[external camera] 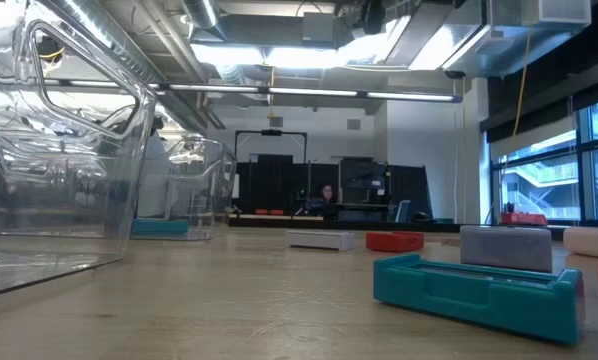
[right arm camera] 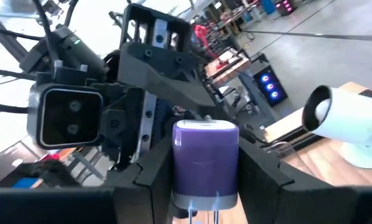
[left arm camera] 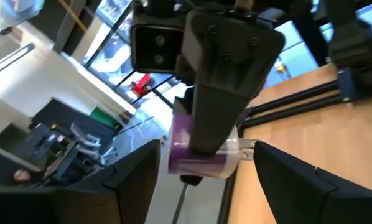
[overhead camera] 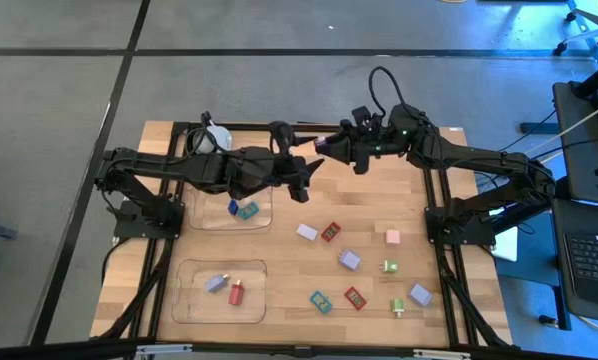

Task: Pick & Place Office items
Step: Put the purple charger adapter into the bottom transparent bin

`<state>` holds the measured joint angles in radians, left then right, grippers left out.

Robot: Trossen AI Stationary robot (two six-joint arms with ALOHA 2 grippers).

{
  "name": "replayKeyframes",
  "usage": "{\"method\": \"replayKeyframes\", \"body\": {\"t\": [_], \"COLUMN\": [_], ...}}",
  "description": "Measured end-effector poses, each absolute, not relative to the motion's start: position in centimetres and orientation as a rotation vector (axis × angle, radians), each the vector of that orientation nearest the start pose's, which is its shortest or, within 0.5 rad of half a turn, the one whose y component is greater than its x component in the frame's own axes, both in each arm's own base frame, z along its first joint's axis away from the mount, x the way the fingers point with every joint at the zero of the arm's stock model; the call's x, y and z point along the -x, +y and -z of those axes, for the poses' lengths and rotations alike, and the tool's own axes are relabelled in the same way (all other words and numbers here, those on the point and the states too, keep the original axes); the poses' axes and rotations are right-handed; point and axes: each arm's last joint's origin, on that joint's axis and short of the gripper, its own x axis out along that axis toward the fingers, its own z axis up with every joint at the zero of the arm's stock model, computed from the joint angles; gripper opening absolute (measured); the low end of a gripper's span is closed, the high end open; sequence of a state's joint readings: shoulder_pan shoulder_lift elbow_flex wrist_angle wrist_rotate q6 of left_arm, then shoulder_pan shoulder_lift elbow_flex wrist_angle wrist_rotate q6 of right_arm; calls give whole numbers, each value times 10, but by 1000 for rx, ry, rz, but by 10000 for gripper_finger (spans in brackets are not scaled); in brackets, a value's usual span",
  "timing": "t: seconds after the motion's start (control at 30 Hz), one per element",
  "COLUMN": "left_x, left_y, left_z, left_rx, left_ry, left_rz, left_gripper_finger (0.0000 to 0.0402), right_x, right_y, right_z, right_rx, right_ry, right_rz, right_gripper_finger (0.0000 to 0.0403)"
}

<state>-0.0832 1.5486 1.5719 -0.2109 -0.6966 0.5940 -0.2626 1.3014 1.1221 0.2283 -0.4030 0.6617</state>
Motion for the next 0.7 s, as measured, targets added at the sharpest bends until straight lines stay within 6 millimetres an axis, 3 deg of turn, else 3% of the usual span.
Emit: {"method": "replayKeyframes", "body": {"t": [0.7], "left_x": [-347], "left_y": [-8], "left_z": [-417], "left_rx": [-656], "left_ry": [347], "left_rz": [-504], "left_gripper_finger": [189], "right_x": [-288], "right_y": [-63], "right_z": [-378], "right_rx": [-641], "right_ry": [30], "right_rz": [-232], "right_gripper_finger": [146]}}
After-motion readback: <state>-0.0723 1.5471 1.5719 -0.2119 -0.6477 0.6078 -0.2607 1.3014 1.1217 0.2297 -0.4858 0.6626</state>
